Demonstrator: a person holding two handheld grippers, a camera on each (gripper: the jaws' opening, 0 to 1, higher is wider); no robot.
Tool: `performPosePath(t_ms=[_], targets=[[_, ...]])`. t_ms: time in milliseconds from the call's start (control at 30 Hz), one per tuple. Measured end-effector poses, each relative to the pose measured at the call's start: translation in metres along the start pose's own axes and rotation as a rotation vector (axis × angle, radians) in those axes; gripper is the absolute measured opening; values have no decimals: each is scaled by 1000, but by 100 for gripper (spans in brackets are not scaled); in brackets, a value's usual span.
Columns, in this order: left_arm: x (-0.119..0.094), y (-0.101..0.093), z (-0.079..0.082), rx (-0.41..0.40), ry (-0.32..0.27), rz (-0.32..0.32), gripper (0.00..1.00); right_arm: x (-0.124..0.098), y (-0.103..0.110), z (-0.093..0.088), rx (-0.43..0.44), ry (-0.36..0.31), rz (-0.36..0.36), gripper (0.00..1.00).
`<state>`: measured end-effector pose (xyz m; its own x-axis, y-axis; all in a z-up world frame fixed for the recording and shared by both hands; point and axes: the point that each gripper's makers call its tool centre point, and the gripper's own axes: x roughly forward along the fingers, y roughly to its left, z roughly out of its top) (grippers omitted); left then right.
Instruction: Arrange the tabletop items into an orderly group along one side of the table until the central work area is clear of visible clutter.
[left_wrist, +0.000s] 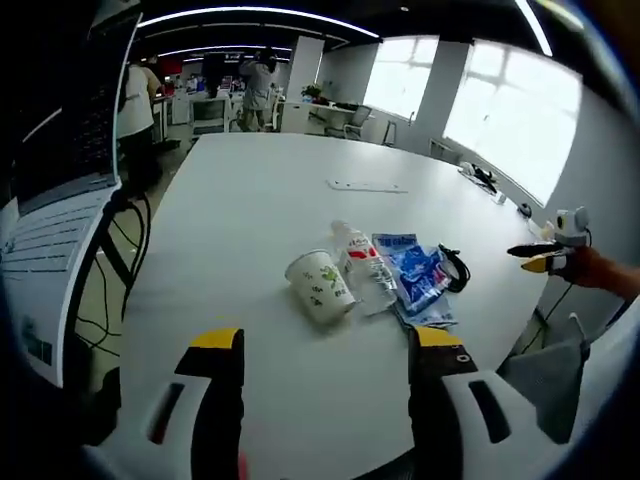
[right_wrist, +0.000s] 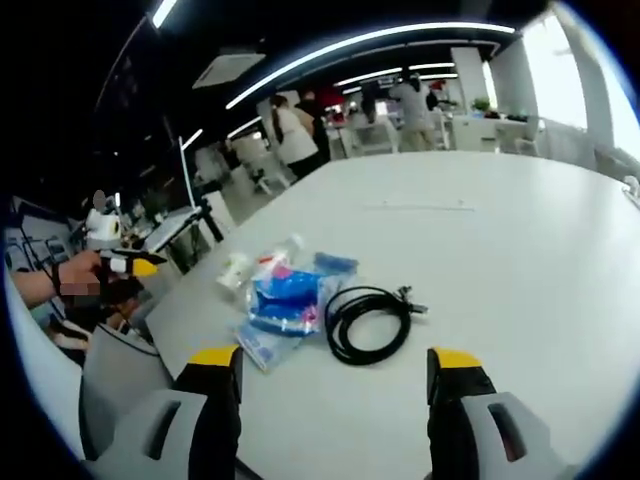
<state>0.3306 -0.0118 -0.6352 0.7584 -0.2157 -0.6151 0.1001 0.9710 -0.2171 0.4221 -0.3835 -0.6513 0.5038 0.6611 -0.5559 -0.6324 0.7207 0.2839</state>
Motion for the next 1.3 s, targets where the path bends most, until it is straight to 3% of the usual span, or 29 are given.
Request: performPosePath(t_ms=[333, 733, 1167, 1300], targets=[[1, -6, -6, -21, 1, 1, 66, -5, -4, 2, 23, -27, -13, 75], [-2, -8, -10, -34, 5, 8, 65, -7, -1, -9, 47, -29, -15, 74], [-1, -8, -20, -89, 12, 9, 63, -7, 0, -9, 72, -46, -15, 74], [0, -7, -25, -159, -2, 1, 62, -6, 2, -6, 86, -63, -9, 74]])
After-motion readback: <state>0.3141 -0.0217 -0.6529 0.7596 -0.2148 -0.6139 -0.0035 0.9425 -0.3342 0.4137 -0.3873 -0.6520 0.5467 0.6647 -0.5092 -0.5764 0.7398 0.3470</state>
